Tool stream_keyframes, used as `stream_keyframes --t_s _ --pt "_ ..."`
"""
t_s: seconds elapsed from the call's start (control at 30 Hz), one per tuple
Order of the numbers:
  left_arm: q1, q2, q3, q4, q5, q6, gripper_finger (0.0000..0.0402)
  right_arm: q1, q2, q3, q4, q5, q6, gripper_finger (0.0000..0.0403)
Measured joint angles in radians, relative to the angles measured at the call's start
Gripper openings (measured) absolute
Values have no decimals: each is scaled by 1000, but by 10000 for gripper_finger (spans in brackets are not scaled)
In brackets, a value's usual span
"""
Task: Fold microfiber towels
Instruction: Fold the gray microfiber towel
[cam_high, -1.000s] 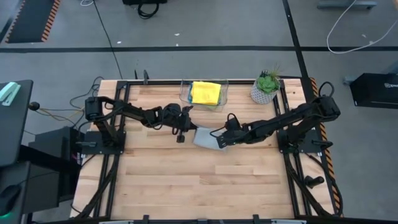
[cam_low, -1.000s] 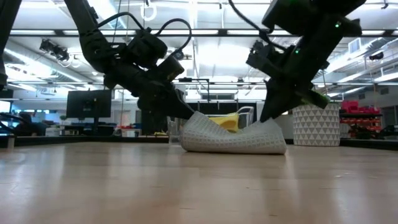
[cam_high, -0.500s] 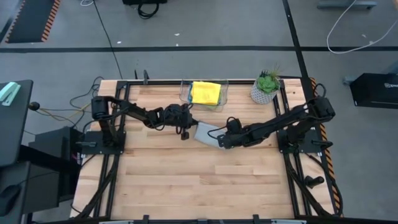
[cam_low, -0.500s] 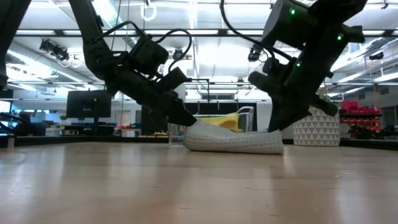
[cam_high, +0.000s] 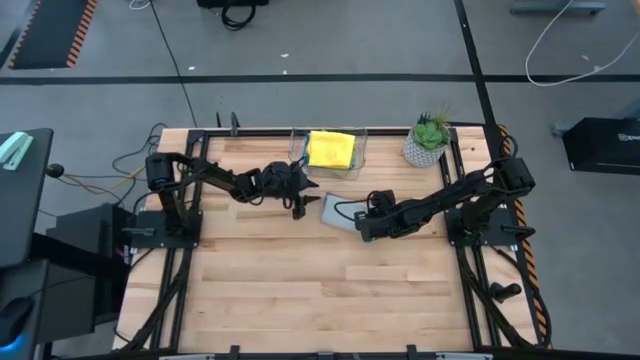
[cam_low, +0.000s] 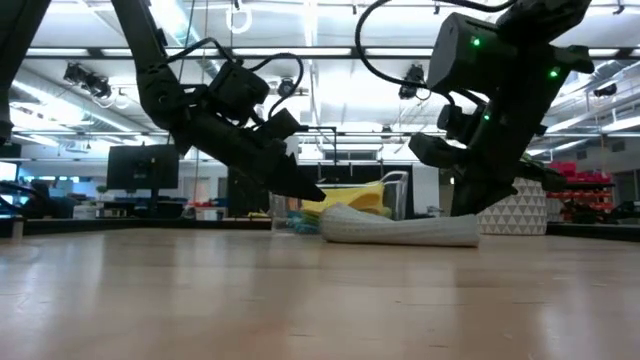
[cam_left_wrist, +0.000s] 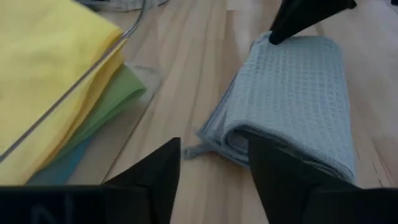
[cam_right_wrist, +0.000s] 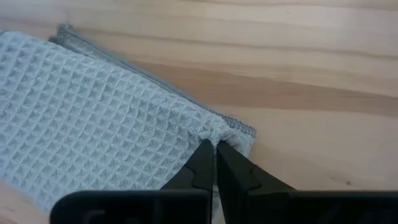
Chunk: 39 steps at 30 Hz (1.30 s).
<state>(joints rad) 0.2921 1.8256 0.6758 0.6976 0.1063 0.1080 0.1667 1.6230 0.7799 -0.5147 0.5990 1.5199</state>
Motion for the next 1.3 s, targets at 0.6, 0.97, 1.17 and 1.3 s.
stream_keyframes --t_s 0.6,0.97,1.17,1.3 --pt "49 -35 0 -70 176 109 81 37 58 1 106 -99 -205 11" --pt "113 -80 0 -123 345 87 16 179 5 0 108 -216 -488 10" --pt "60 -79 0 -139 351 89 18 182 -2 6 84 -245 -498 65" --pt "44 -79 -1 -142 353 105 7 174 -50 46 -17 -305 -476 142"
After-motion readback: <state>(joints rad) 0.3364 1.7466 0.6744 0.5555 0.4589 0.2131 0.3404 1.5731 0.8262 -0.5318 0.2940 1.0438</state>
